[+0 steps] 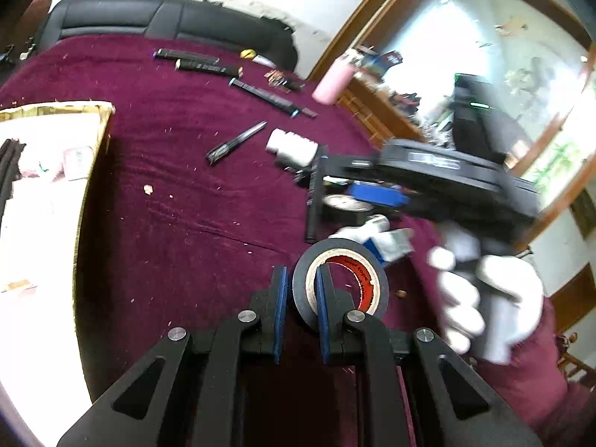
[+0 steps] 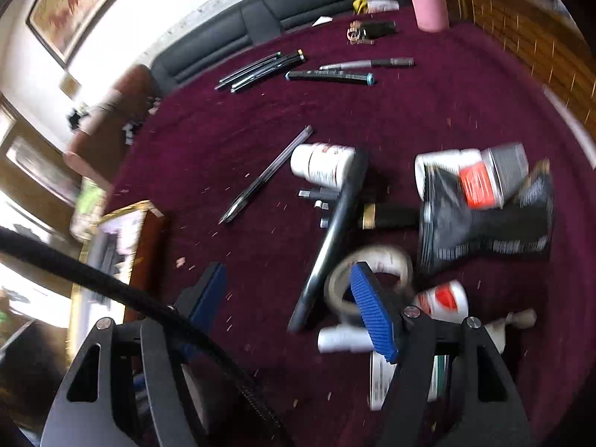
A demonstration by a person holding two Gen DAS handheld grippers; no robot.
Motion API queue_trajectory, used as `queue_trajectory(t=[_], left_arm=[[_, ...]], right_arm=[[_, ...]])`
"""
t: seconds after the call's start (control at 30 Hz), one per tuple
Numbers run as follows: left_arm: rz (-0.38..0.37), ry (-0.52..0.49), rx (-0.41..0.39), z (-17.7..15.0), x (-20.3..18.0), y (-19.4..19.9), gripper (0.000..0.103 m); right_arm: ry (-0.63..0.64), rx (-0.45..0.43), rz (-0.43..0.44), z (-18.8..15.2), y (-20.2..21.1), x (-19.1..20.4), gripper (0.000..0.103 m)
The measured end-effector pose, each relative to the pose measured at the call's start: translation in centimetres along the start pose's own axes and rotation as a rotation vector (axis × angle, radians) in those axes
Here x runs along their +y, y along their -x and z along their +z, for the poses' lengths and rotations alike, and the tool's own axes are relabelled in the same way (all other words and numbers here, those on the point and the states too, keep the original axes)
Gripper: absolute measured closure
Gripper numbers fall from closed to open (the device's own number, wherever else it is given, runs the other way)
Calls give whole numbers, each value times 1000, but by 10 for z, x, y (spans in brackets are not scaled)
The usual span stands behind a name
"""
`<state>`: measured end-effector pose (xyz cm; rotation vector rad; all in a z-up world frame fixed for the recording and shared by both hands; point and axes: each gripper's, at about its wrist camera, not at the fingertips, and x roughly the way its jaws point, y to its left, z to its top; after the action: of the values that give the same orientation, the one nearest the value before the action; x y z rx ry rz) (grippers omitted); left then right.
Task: Organize objects
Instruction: 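Close the left gripper on the rim of the black tape roll, then grasp a black marker lying on the table with the right gripper, then carry the tape roll with the left gripper while the right carries the marker to the tray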
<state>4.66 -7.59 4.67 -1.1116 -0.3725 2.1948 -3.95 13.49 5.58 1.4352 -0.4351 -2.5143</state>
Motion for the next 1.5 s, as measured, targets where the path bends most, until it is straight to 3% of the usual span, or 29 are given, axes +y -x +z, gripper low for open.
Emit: queue_trajectory(t=[0.07, 0.13, 0.23, 0.3, 0.43, 0.6, 0.73, 0.97, 1.1, 1.27, 1.4, 1.43, 1.5], left_arm=[[-15, 7, -19, 0, 3, 12, 91], [-26, 26, -33, -1, 11, 20, 91], [-25, 76, -49, -5, 29, 31, 91], [-23, 110, -65, -9, 42, 39, 91], [-3, 162, -86, -15, 66, 49, 91], [20, 214, -105, -20, 87, 59, 91], [28, 216, -126, -19, 88, 63, 91], [70, 197, -159, -15, 81, 71, 91], [89, 199, -166, -19, 83, 77, 91], [96, 183, -169, -28, 74, 88, 91], [96, 183, -172, -30, 74, 92, 91], [96, 182, -173, -30, 75, 94, 91], [100, 179, -182, -31, 77, 99, 91]], right_arm=[[18, 0, -59, 7, -8, 5, 39], [49, 15, -118, 12, -19, 11, 53], [90, 61, -219, 12, -39, 15, 65], [87, 88, -215, 9, -48, 13, 74], [37, 57, -188, 7, -45, 6, 80], [-52, 49, -100, -3, -29, -9, 84], [-70, 44, -52, -10, -22, -12, 90], [-50, -34, 74, -19, 16, -1, 90], [44, -17, 2, -24, 8, 12, 88], [136, 41, -53, -20, -24, 31, 74], [213, 69, -233, -21, -57, 43, 77], [225, 35, -229, -21, -55, 44, 87], [213, 35, -214, -20, -54, 40, 91]])
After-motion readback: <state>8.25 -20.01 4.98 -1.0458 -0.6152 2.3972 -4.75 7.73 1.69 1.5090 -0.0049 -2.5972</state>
